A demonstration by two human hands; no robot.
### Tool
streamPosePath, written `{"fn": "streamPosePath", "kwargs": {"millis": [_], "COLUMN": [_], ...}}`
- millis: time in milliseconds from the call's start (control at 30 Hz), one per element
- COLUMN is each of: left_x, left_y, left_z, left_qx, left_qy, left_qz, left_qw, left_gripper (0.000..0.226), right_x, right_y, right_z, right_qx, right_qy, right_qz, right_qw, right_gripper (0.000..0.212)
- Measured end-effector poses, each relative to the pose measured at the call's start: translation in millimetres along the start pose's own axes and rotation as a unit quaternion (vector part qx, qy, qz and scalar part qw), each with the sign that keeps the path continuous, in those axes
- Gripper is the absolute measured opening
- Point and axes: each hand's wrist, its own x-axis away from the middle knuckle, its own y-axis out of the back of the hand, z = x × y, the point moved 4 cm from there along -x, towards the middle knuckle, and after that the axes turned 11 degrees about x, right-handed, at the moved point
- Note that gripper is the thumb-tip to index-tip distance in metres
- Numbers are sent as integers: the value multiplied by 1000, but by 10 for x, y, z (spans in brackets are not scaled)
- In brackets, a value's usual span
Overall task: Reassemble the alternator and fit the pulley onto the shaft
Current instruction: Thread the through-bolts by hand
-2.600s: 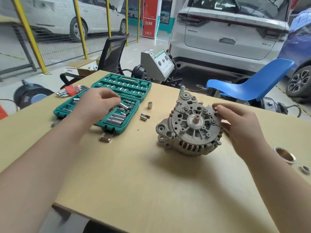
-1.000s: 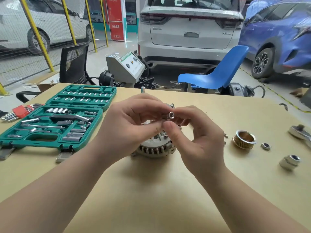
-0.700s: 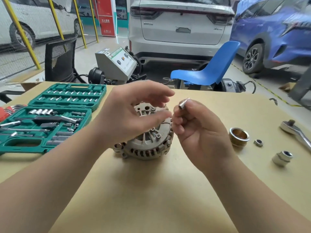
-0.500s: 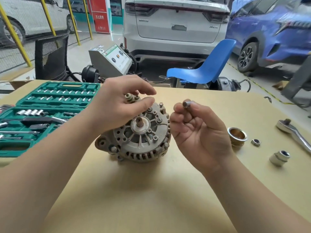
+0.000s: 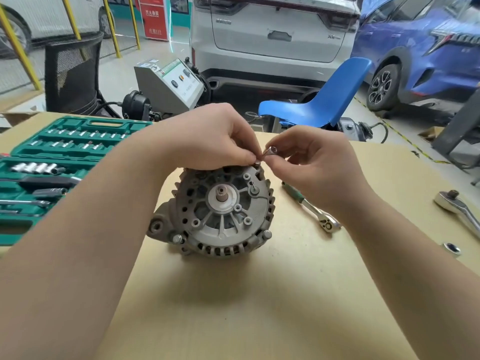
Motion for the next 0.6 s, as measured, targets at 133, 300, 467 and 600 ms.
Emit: {"fn": "streamPosePath", "kwargs": {"millis": [133,300,467,600], "left_x": [-2,40,104,203], "left_y": [28,40,47,131], "left_z": [52,106,75,43], "left_qx": [11,30,46,121], "left_qy": [11,6,-1,-25], "left_qz": [3,-6,23,-30], "left_qw": [1000,1000,999,992], "left_gripper": [23,22,24,13], "right_x": [-87,-76,-91,-93], "right_y": [-33,-45,-57,-59], "right_z": [33,65,218,255], "right_qx": [34,61,151,159], "right_qy": [27,27,40,2], "right_qz": [35,45,40,31], "right_qw": [998,997,987,987], "right_gripper": [12,10,7,6]}}
